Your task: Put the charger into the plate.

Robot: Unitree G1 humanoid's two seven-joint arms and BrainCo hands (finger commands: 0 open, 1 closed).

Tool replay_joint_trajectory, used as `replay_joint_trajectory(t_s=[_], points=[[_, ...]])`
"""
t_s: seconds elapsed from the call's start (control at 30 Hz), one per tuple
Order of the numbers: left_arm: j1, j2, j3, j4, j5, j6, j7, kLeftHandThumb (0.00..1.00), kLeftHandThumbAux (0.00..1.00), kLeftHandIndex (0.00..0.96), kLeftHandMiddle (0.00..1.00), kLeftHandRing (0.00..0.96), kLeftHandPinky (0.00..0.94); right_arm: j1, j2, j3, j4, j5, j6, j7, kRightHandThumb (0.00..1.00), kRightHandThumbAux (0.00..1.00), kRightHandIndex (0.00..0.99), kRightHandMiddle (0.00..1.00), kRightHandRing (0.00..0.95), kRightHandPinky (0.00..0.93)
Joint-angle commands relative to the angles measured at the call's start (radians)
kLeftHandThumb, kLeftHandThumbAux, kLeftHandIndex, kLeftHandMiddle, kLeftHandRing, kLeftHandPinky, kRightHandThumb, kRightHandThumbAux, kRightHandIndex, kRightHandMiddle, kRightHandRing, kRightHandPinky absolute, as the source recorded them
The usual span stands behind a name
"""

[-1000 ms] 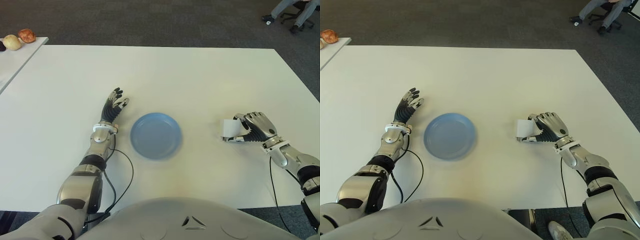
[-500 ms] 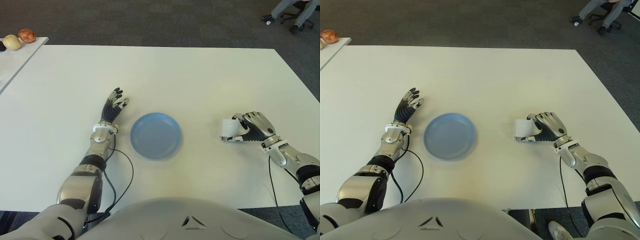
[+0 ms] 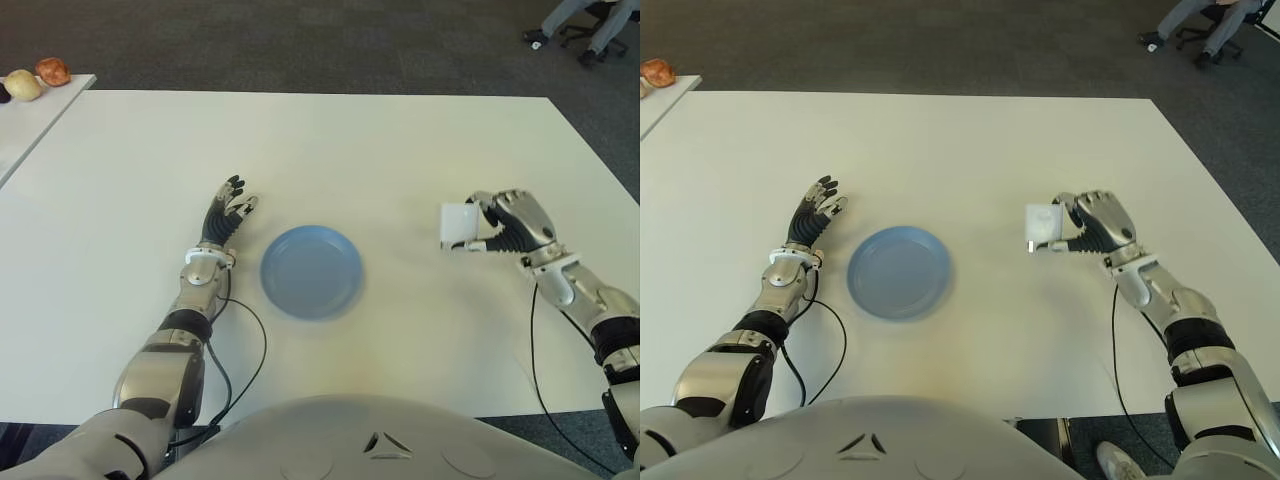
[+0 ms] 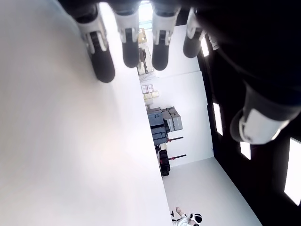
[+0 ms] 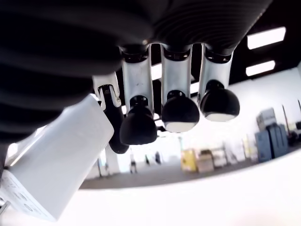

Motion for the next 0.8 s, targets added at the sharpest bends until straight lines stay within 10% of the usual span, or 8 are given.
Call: replay_joint_trajectory(t_s=[0.03, 0.8], points=[[0.078, -0.011, -0.016, 0.063, 0.016, 0.087, -0.027, 0.0, 0.523, 0.095, 0.126, 0.111, 0.11, 0.026, 0.04, -0.074, -0.217, 0.037, 0.091, 0.059, 0.574, 0.752, 0.786, 0.879, 0.879, 0.872], [0.065, -0.021, -0.02, 0.077, 0.024, 0.097, -0.011, 0.0, 0.524, 0.094, 0.134, 0.117, 0.11, -0.079, 0.226, -0.111, -0.481, 0.07, 0.23, 0.326, 0.634, 0.753, 0.816, 0.883, 0.882, 0.874]])
